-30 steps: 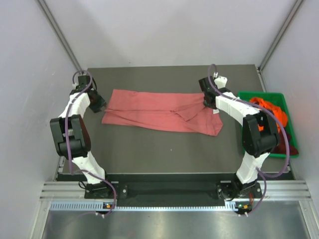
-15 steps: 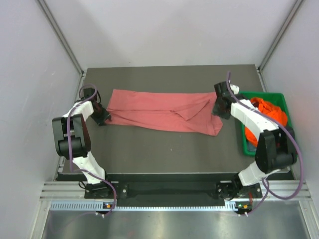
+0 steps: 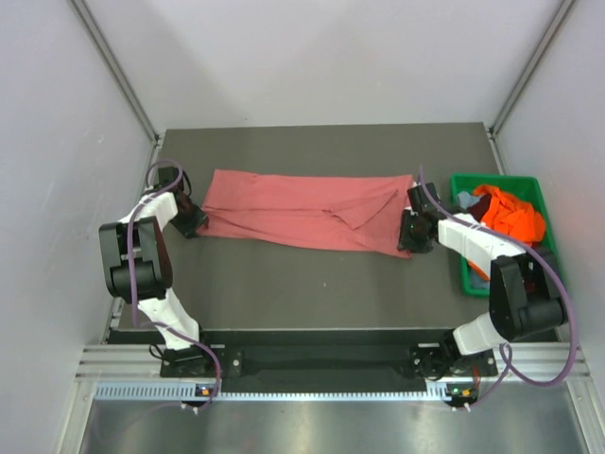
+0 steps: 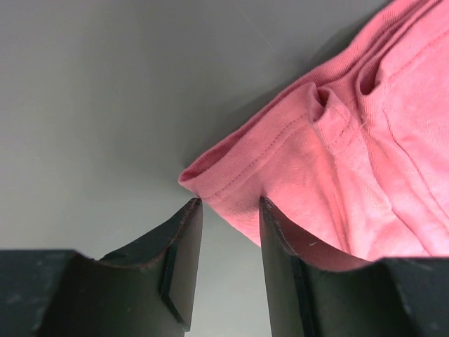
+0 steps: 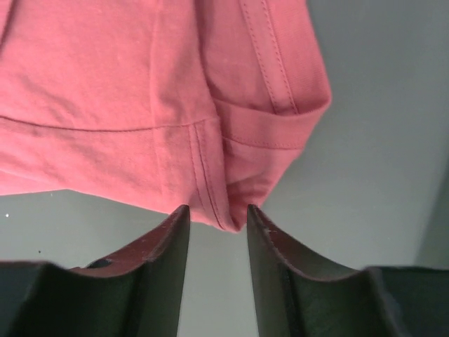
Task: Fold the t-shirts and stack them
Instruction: Fold the tshirt
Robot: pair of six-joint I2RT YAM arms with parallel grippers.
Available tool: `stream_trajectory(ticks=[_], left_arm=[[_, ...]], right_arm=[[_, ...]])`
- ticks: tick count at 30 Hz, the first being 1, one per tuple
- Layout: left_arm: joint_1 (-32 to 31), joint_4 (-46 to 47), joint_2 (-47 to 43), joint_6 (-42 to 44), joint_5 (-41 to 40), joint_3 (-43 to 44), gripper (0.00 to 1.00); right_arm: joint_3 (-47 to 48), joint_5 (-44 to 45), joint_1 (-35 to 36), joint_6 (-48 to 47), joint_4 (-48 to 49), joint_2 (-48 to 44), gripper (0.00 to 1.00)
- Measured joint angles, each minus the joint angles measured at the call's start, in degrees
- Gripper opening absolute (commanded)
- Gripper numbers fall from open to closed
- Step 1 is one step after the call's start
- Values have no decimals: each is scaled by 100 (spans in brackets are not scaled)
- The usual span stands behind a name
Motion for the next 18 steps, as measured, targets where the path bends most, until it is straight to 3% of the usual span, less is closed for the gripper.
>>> stream_trajectory(ticks=[11, 14, 16, 18], left_arm=[[2, 151, -76, -197, -50, -125, 43], [2, 153, -61, -219, -52, -146, 23], [2, 160, -24, -240, -79, -146, 1], [9, 149, 33, -216, -120, -144, 0]], right_arm=[[-50, -44, -20, -92, 208, 173, 0], [-90, 42, -22, -46, 170, 140, 0], [-153, 74, -22, -24, 164, 61, 0], [-240, 107, -22, 31, 149, -52, 0]])
